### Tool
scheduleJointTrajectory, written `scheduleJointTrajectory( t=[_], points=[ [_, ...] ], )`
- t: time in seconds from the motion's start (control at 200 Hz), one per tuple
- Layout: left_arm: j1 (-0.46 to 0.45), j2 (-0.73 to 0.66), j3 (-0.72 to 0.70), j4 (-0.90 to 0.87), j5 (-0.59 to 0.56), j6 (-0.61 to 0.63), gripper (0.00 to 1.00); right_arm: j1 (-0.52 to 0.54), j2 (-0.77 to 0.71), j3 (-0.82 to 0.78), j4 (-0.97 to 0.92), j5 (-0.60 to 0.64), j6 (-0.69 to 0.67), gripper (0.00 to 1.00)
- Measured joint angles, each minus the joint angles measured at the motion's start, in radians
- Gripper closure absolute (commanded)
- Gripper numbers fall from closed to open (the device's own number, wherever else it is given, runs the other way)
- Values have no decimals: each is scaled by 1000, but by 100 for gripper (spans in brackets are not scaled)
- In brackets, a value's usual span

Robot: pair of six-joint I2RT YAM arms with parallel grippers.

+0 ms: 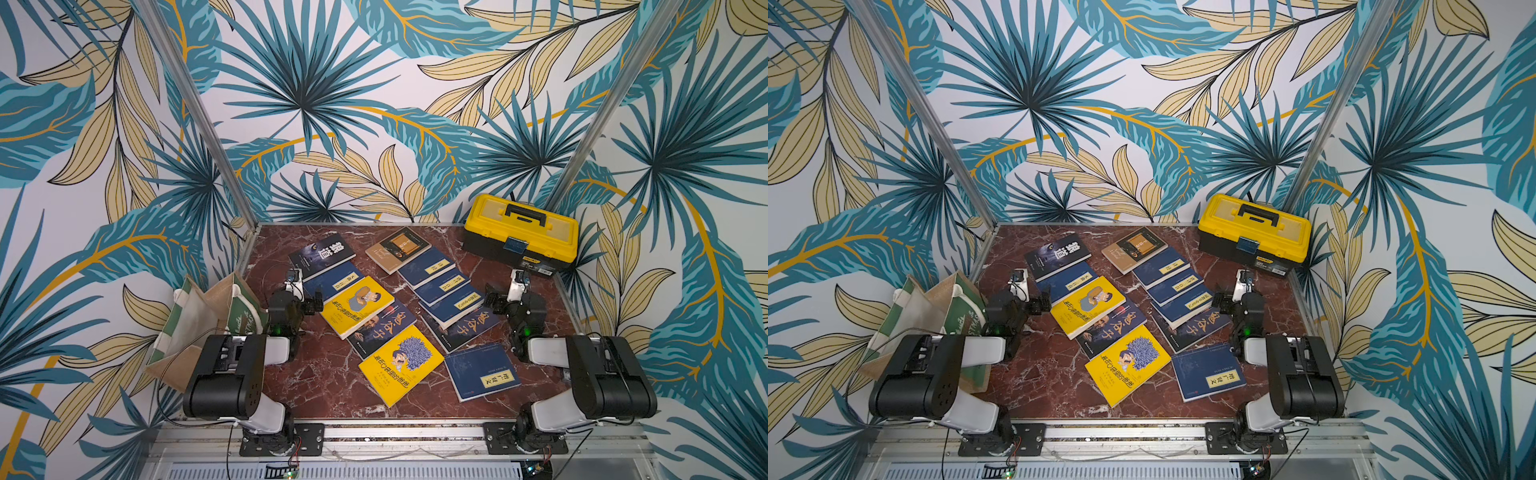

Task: Put the books into the canvas bag
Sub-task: Adjust the canvas bag at the center of the board.

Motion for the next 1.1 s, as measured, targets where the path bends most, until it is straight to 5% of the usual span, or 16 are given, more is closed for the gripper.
scheduleJointTrajectory(
  t=[0.476,0.756,0.962,1.097],
  points=[
    [0,0,0,0,1,0,0,0,-3,-6,8,8,1,0],
    [0,-78,0,-53,82,33,0,0,-172,-159,104,80,13,0],
    [0,-327,108,-338,102,-2,0,0,-396,-34,-153,115,89,0],
    [-2,-460,307,-638,66,-57,1,-1,-445,192,-517,78,183,0]
  ],
)
